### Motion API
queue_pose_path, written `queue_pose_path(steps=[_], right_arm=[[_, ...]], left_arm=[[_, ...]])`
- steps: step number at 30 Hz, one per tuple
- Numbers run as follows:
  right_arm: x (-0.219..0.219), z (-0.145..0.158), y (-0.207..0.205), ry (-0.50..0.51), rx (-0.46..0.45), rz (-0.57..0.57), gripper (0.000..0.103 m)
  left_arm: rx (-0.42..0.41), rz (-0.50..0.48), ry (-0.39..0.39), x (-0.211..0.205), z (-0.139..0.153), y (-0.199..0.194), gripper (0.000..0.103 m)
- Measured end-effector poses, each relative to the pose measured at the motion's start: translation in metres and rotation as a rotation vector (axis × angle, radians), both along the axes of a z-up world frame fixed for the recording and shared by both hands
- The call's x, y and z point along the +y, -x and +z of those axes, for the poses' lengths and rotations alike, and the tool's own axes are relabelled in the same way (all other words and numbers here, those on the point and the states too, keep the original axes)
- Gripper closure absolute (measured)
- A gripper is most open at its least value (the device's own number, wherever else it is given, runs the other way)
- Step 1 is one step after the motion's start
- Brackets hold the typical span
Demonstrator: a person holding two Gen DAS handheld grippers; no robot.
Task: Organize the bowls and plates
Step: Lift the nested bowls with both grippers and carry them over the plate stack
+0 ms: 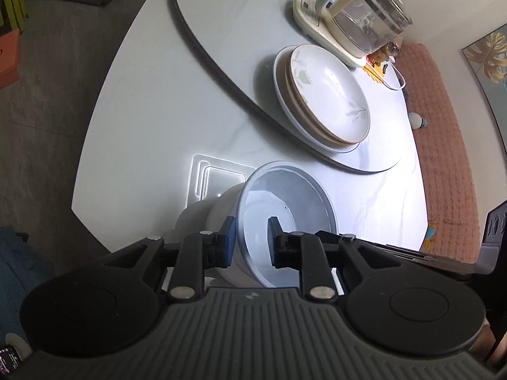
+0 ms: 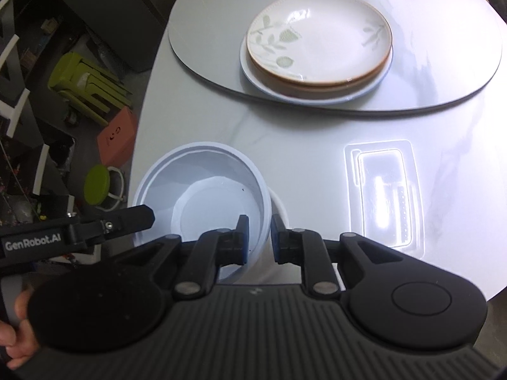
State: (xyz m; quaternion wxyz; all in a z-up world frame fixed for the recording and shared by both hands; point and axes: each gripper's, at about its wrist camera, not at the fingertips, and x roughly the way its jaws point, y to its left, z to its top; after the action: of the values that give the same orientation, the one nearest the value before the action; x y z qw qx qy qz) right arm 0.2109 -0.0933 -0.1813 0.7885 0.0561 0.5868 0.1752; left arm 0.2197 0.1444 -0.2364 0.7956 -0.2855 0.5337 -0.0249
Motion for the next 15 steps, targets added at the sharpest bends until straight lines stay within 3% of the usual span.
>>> queue_pose_path(steps=[5, 9, 11, 15], right_arm=[[-0.005, -0.007, 0.002, -0.022, 0.02, -0.032, 0.084], [-0.007, -0.002, 0.003, -0.025, 0.022, -0.042, 0.084], [-0.01, 0.001, 0.001, -0.03, 0.024, -0.057, 0.083], [-0.013, 0.004, -0.005, -0.024, 0.019, -0.053, 0.057]], left_arm=[[0.022, -0.012, 0.007, -0.001, -0.006, -0.002, 0.078], [0.063, -0.016, -0.007, 0.0, -0.008, -0.006, 0.059], [0.058, -0.01, -0.006, 0.001, -0.006, -0.005, 0.055], [0.07, 0.007, 0.004, 0.004, -0.008, -0.002, 0.054]])
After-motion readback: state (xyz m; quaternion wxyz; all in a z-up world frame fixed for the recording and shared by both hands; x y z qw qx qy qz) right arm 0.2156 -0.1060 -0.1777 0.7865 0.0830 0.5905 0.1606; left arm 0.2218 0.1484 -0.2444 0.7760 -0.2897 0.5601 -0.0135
